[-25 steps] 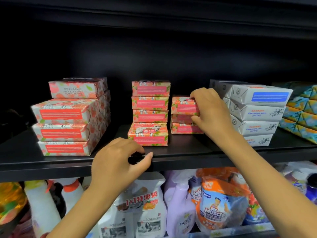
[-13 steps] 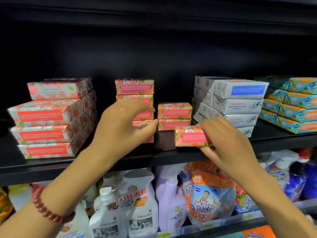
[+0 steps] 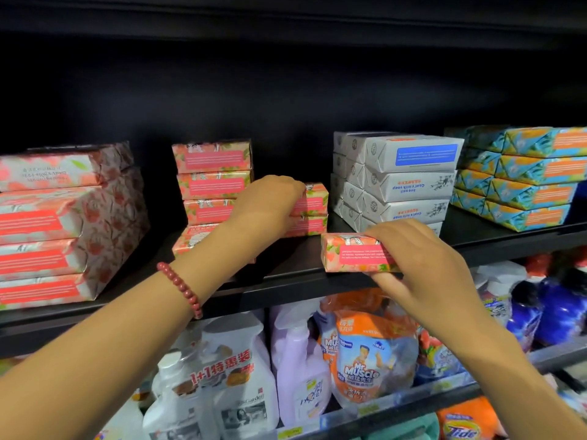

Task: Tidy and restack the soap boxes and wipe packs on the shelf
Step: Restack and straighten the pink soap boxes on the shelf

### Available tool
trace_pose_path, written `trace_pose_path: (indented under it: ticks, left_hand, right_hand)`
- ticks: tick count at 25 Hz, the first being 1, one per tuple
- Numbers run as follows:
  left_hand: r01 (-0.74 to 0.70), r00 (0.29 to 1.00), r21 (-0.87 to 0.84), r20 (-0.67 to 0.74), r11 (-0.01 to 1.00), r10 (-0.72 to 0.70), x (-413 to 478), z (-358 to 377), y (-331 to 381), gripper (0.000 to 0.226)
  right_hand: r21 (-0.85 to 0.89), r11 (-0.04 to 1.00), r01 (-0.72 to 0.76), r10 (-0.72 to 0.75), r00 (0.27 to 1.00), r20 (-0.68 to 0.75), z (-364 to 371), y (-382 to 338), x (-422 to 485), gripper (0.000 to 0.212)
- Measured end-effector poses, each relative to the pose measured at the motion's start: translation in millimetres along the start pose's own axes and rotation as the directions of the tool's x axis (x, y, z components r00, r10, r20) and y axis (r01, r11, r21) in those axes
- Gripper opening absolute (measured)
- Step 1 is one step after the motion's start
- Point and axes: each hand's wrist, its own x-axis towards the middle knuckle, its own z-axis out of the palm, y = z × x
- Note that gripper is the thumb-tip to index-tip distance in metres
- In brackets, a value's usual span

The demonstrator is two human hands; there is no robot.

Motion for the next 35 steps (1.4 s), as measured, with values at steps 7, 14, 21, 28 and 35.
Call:
trace_pose_path:
  ticks: [7, 14, 21, 28, 35]
  left_hand:
    - [-0.122, 0.988, -0.02, -0.1, 0.992, 0.12, -10, -3, -2, 0.047]
    - [-0.185, 0.932, -0.258, -0.351, 0.948, 0.087, -42, -27, -5, 0.034]
    - [-0.123, 0.899, -0.246, -0.438, 0.961, 0.003, -104, -39, -48, 0.043]
    - [-0.108, 0.952, -0.185, -0.304, 0.977, 0.047, -121, -17, -74, 0.053]
    - [-0.107, 0.951, -0.23, -0.307, 0.967, 0.032, -117, -15, -74, 0.045]
  right_hand:
    - [0.017, 1.0, -0.004, 0.005, 1.0, -0.017, 0, -3, 1, 0.035]
    - [0.052, 0.993, 0.102, -0.102, 0.995, -0.011, -3, -12, 5, 0.034]
    - [0.069, 0.986, 0.152, -0.152, 0.988, -0.017, 5, -26, 15, 0.037]
    - [0.106, 0.97, 0.218, -0.212, 0.975, -0.066, 19, -42, 23, 0.031]
    - [0.102, 0.973, 0.209, -0.202, 0.977, -0.07, 20, -46, 23, 0.032]
